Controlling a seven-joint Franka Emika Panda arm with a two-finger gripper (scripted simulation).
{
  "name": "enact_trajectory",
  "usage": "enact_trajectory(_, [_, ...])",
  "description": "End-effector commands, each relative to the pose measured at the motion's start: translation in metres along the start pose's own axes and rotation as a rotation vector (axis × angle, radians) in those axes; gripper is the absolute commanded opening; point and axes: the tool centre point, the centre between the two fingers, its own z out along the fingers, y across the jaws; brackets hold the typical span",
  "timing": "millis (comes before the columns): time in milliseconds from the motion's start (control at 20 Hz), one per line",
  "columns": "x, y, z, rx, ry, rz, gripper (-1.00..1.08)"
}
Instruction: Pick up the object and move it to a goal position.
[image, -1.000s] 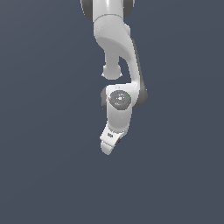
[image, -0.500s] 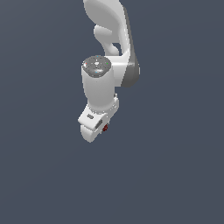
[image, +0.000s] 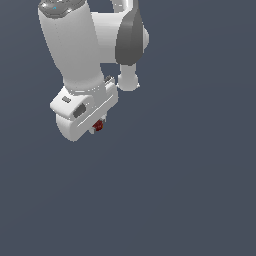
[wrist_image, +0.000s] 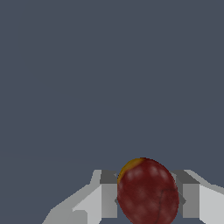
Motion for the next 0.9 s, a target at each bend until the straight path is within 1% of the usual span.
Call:
enact_trajectory(0, [-0.013,0.006,-0.025,0.001,0.000,-0.001,-1.00])
enact_trajectory(200, [-0.029,0.014,-0.055,0.001,0.000,0.000,-1.00])
enact_trajectory(400, [-0.040,0.020,-0.075,0.001,-0.001,0.001,-1.00])
enact_trajectory(600, [-0.046,0.024,-0.086,0.000,-0.001,0.001,-1.00])
enact_trajectory(850, [-0.046,0.026,-0.088,0.000,-0.001,0.001,-1.00])
